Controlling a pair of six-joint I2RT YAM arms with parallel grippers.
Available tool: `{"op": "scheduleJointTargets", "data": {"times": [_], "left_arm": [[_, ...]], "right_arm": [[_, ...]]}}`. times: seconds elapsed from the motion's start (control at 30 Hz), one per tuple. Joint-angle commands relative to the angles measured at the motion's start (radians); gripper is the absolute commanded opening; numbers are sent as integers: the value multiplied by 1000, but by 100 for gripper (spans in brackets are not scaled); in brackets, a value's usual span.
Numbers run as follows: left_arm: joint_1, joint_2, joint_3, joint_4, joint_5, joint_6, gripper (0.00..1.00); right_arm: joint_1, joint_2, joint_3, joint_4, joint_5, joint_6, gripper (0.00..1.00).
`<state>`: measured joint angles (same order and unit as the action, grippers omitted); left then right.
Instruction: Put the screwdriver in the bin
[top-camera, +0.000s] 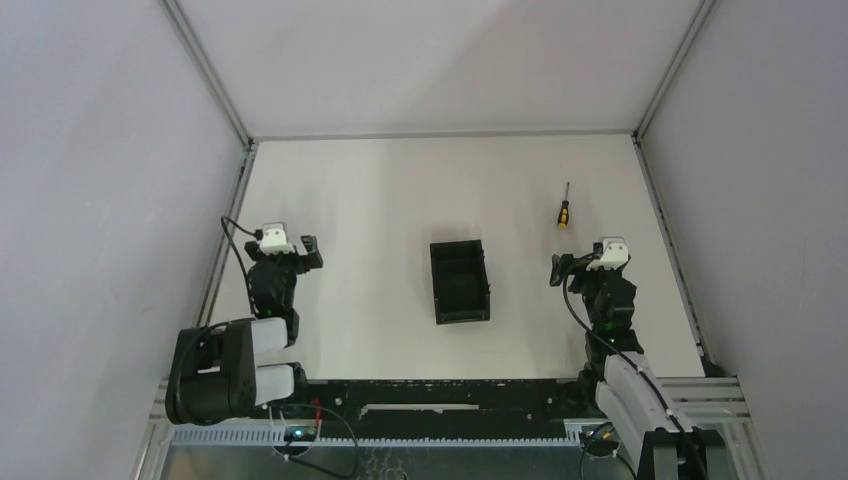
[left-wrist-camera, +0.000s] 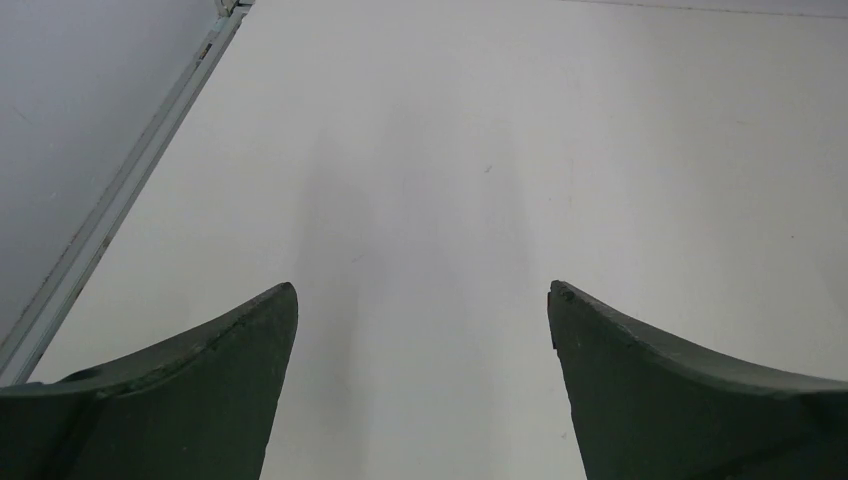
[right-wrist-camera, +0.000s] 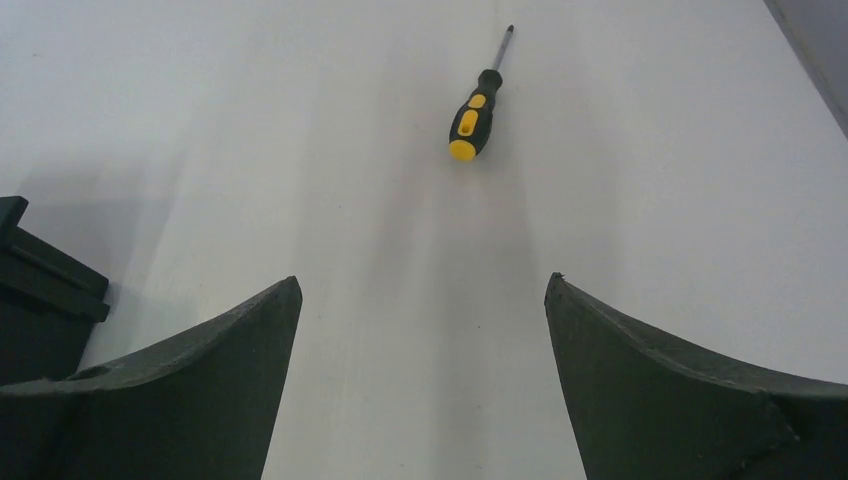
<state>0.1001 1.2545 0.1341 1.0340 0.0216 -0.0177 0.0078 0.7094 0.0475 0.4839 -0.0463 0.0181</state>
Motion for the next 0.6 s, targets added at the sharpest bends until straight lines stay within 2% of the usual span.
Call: {"op": "scheduleJointTargets", "data": {"times": [0.0, 0.1, 0.2, 0.33, 0.5, 0.57], "left_arm": [[-3, -10, 44, 29, -9, 16, 100], [-3, -11, 44, 29, -8, 16, 100], [-2, -10, 44, 29, -8, 16, 100], [-3, -11, 44, 29, -8, 16, 100], [-3, -10, 45, 29, -8, 16, 100], [-3, -10, 45, 29, -8, 16, 100]], "right_arm": [[0, 12, 33, 50, 3, 26, 100], [0, 28, 59, 20, 7, 42, 100], [0, 70, 195, -149, 46, 80, 100], [0, 204, 500, -451, 134, 129, 100], [0, 479, 852, -827, 104, 187, 100], [0, 594, 970, -914, 113, 200, 99]]}}
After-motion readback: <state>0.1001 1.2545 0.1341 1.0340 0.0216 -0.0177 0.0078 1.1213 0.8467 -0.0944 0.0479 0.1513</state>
